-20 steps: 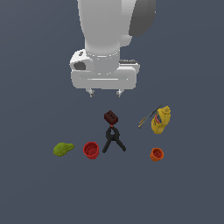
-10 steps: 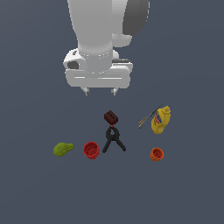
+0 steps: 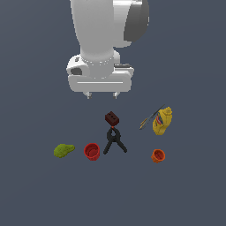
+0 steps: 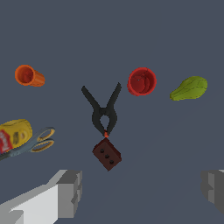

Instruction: Pick up a designated object from a clutter of objects.

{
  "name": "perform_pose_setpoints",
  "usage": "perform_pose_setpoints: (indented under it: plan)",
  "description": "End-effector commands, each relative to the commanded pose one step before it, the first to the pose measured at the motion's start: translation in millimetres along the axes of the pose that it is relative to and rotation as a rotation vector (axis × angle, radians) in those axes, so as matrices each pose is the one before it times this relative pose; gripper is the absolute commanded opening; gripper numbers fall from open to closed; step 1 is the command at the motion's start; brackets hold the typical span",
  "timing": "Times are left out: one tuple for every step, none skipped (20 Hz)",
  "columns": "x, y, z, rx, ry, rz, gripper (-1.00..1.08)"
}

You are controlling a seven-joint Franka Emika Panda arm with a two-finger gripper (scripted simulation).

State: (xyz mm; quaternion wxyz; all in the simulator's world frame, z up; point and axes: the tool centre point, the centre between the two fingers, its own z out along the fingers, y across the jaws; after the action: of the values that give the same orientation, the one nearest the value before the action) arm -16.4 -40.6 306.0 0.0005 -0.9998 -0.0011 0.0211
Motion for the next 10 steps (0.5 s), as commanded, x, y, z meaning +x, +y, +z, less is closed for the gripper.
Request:
perform_pose_setpoints:
  plan:
    - [-0.18,-1.21,10.07,-0.00085,0.00087,-0.02482,1.0]
    - [-0.14,-0.57,4.95,-0.00043,0.00073,-0.01253,1.0]
    - [-0.22,-0.66,5.39,-0.00047,0.00081,-0.01373,1.0]
    - [-0.31,-0.73,5.82,-0.0005,0.00088,-0.01489,1.0]
    - [-0.43,-0.81,6.25,-0.00053,0.00094,-0.01608,1.0]
    - [-0.56,-0.88,6.68,-0.00056,0.001,-0.01728,1.0]
    - [-0.72,-0.99,7.11,-0.00059,0.00107,-0.01852,1.0]
    - [-0.89,-1.1,7.53,-0.00062,0.00114,-0.01976,1.0]
    - [-1.09,-1.22,7.93,-0.00064,0.0012,-0.02099,1.0]
    - [-1.31,-1.36,8.32,-0.00066,0.00127,-0.02223,1.0]
